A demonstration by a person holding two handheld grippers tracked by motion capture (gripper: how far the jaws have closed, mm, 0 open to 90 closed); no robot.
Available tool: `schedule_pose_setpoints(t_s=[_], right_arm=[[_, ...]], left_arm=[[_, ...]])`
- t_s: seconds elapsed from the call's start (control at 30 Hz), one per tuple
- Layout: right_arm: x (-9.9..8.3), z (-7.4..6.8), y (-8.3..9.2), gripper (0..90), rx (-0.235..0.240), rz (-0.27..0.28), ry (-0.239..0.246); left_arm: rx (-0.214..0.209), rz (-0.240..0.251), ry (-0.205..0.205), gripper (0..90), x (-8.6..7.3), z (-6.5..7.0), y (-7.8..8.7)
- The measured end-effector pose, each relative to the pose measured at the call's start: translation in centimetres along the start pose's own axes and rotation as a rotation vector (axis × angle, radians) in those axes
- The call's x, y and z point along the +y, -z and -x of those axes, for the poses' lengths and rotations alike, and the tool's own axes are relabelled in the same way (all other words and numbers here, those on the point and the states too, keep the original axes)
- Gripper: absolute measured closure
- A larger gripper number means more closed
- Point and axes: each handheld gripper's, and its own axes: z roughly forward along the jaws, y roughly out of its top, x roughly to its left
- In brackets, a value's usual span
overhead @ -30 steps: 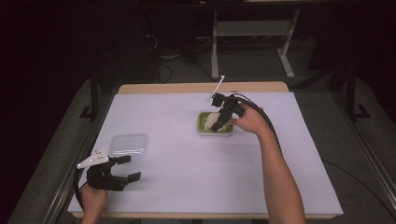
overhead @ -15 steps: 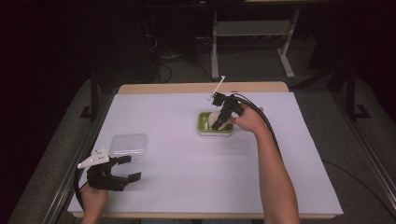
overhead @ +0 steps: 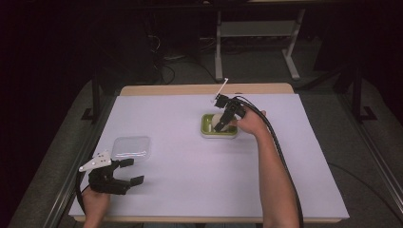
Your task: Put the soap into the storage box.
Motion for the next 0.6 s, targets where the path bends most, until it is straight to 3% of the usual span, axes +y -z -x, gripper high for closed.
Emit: schedule_pose_setpoints(t_s=[0.6], right_arm=[[0.26,-0.33,-0.12,23.1,-0.028,-0.009,0.006]], left_arm=[[-0.001,0.002,0.001,12.9,0.0,0.04,-0.02]])
